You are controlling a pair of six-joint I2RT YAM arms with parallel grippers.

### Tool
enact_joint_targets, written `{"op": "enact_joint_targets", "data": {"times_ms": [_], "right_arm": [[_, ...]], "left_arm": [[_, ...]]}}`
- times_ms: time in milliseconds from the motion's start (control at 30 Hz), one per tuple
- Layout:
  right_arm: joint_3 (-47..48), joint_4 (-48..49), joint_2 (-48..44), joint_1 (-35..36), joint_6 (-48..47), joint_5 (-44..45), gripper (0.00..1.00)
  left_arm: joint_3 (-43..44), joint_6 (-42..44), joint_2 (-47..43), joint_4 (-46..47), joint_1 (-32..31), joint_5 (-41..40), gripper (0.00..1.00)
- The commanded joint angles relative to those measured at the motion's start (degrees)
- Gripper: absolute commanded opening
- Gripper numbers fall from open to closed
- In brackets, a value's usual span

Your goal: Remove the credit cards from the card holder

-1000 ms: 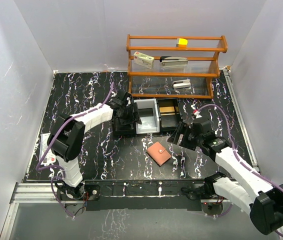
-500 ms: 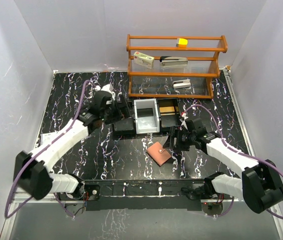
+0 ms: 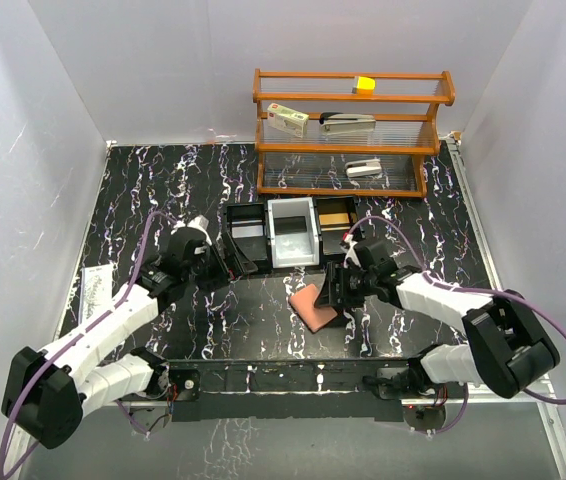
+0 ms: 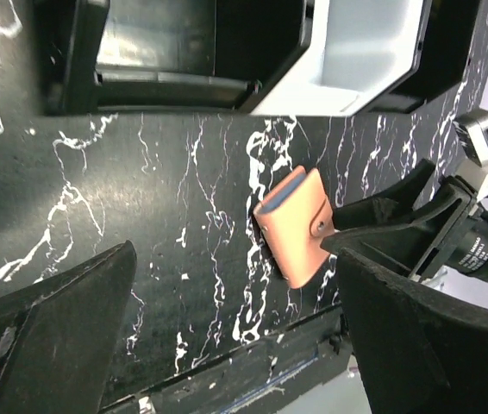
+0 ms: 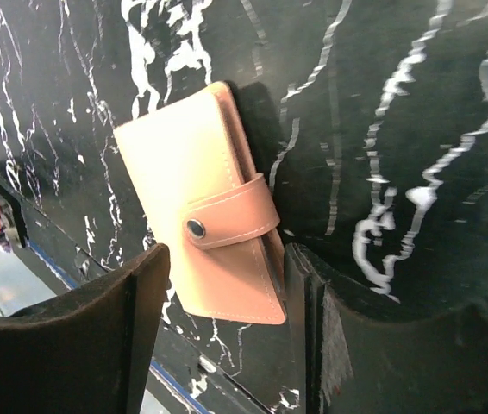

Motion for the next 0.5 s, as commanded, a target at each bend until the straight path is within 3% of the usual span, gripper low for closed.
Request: {"op": "enact_joint_targets", "data": {"times_ms": [0,133,300,367,433,467], "right_arm": [[-0.5,3.7,-0.1,6.5,4.0,2.3,0.53],[-1.4,5.7,-4.2,13.8,11.1,5.6,0.52],[4.1,-6.1,-12.4,14.3,10.9,20.1,0.59],[6.1,-9.1,-15.2,14.3,10.6,25.4,0.72],[7.1,-11.5,-17.5,14.2,12.8,32.0,0.94],[7.2,-12.3,-18.8,14.3,14.5,34.9,0.98]], "left_arm": [[-2.3,-2.9,-2.1,2.5,-0.5,5.9,0.96],[-4.1,-3.8,-2.9,2.9,-1.1,5.8,0.93],[-4.4,-4.3,-3.8,4.8,-1.3,5.8,0.91],[-4.3,-3.9,-3.9,4.9,-1.4,5.6,0.91],[-4.3,-3.4,-4.0,5.5,-1.3,5.8,0.91],[-4.3,-3.0,-4.0,5.8,-1.4,6.0,0.91]]}}
